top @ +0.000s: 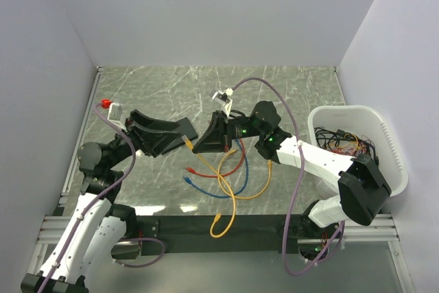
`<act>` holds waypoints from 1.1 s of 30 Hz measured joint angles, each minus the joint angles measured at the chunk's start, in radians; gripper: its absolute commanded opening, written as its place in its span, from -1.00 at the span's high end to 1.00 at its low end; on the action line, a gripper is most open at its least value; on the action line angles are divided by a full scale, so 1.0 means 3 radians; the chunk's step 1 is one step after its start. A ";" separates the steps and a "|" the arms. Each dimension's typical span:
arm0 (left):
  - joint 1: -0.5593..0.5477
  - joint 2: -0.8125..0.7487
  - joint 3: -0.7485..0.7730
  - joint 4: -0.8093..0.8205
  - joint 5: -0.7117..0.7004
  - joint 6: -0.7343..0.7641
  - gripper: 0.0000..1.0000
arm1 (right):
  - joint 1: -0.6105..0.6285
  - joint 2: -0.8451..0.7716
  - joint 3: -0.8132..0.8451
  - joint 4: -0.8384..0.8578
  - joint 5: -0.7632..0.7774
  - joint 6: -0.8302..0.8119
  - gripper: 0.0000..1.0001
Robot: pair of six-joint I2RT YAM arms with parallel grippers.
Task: Insert the plug into the switch port
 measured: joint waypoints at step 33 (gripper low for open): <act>-0.0437 0.0509 0.0539 -0.1434 -0.0758 0.0422 0.99 | 0.0052 -0.0444 0.0694 -0.2302 0.1605 -0.1345 -0.27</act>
